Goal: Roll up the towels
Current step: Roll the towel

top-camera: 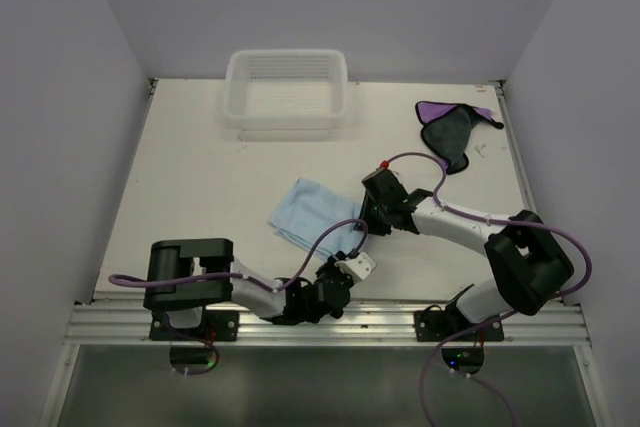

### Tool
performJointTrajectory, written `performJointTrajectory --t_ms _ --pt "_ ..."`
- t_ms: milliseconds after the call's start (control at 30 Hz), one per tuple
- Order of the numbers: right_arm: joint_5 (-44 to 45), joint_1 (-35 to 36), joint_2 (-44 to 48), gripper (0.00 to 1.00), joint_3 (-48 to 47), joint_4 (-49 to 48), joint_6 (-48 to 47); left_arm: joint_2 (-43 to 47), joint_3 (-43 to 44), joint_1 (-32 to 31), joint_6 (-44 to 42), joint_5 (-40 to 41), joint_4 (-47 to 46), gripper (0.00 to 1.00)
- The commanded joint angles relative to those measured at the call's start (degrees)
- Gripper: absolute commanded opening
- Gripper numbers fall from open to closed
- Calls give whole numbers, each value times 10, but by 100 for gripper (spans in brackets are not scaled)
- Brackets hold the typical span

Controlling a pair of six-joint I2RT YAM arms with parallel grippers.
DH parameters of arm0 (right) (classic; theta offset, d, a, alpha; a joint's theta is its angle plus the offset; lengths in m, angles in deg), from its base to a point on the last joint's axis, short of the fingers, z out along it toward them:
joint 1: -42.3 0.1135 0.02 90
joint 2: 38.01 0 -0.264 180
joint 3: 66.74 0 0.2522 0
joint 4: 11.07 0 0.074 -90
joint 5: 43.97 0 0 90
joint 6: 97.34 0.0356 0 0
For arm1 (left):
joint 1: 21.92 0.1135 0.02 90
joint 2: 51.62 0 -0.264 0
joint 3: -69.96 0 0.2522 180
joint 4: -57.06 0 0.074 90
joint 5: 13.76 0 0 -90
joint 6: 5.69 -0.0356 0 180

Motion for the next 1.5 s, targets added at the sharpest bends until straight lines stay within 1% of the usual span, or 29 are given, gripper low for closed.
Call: performJointTrajectory --t_ms 0,33,100,133,167,200,300,533,733,933,1067,1233,1467 --pt "-8 -2 -2 25 -21 9 -9 0 11 5 37 -4 -27 31" --pt "-7 -3 -1 25 -23 9 -9 3 9 8 42 -9 -25 26" --pt "-3 -3 -2 25 -26 11 -12 6 5 11 63 -16 -24 19" --pt "-2 -4 -5 26 -28 11 -13 11 1 14 70 -22 -25 7" --pt "-1 -3 -8 26 -29 12 -14 13 -2 15 86 -28 -25 1" --pt "-2 -3 -9 26 -30 12 -14 16 -5 18 94 -32 -25 0" --pt "-1 -4 -16 26 -37 13 -17 28 -18 27 119 -62 -38 0" --pt "2 -13 -22 30 -44 16 -20 47 -37 37 164 -80 -35 0" --pt "6 -30 -21 38 -44 19 -24 70 -50 43 253 -82 -8 0" --pt "10 -54 -28 38 -47 19 -37 93 -63 53 317 -94 16 0" --pt "16 -65 -38 40 -52 19 -43 99 -65 57 342 -104 26 0" --pt "20 -77 -52 46 -60 17 -48 104 -72 58 369 -116 32 0" --pt "31 -90 -72 47 -80 24 -59 120 -87 58 395 -122 38 0"
